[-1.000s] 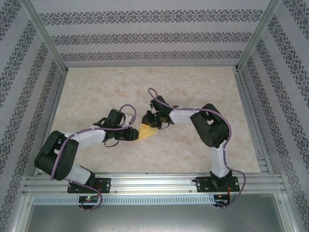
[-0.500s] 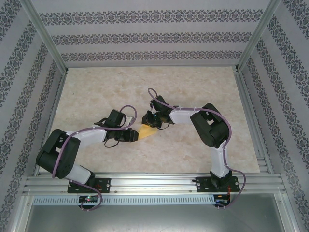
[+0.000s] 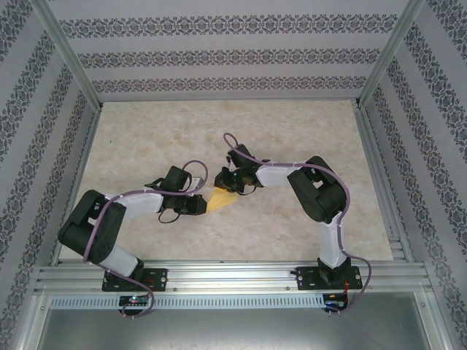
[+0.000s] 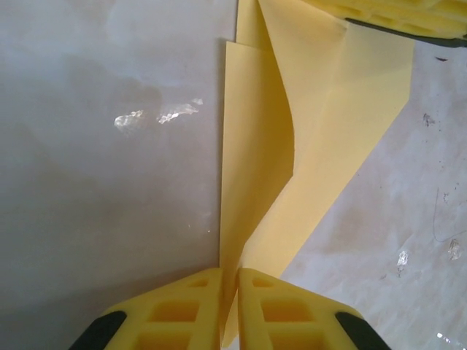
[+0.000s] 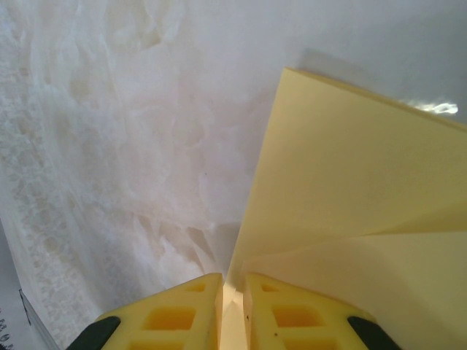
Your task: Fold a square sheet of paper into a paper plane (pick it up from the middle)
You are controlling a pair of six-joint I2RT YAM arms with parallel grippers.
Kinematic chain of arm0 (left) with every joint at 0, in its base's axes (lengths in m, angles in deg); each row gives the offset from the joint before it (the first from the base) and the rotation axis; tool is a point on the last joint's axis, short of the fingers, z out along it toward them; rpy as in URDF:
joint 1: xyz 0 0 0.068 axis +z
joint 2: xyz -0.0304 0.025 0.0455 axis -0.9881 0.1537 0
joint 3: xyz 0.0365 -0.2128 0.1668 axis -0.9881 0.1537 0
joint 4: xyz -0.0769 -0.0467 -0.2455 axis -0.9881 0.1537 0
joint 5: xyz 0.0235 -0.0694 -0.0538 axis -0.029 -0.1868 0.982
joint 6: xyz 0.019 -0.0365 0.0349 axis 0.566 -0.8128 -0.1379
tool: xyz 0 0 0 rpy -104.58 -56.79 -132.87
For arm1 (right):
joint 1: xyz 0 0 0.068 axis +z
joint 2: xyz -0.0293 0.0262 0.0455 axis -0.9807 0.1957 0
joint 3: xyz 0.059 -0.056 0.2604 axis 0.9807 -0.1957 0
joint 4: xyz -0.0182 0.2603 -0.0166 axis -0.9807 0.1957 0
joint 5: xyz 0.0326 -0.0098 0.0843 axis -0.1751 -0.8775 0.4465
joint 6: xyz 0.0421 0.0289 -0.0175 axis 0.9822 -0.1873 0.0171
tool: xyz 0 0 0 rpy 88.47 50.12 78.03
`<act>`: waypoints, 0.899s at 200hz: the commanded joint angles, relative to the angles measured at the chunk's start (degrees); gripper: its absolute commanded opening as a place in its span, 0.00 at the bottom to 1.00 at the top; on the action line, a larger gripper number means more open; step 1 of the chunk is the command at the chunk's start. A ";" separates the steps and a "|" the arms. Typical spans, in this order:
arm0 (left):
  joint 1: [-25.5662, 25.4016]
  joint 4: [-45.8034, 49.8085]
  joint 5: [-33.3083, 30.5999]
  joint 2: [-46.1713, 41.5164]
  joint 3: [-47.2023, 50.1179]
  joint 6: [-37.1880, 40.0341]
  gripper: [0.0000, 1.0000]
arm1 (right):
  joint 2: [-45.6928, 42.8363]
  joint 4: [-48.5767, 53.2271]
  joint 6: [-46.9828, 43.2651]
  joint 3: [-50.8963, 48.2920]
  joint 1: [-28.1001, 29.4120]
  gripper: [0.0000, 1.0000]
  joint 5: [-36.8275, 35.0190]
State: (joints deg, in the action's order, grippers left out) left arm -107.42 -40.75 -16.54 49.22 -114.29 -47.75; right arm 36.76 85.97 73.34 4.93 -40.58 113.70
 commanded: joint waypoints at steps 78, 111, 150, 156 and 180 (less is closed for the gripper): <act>0.16 5.74 0.55 -5.12 1.52 -3.51 0.27 | 3.81 6.37 -2.19 -1.74 0.66 0.18 -4.70; 0.23 10.87 -4.34 -11.65 -1.19 -4.98 0.33 | 3.87 6.56 -2.37 -1.91 0.65 0.17 -4.68; 0.25 7.23 0.44 -8.83 -6.28 -6.62 0.20 | 3.99 6.47 -2.30 -1.91 0.66 0.17 -4.80; 0.17 5.71 2.99 -7.24 -7.04 -6.72 0.19 | 4.07 6.33 -2.22 -1.97 0.63 0.18 -4.80; 0.24 0.07 8.92 -0.94 -8.77 -8.19 0.15 | 4.17 6.32 -2.19 -1.88 0.76 0.17 -4.76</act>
State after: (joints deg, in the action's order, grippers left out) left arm -107.42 -34.77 -14.46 43.19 -121.30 -53.84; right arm 36.76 86.26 72.93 4.99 -40.58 113.61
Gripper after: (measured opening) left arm 0.155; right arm 0.174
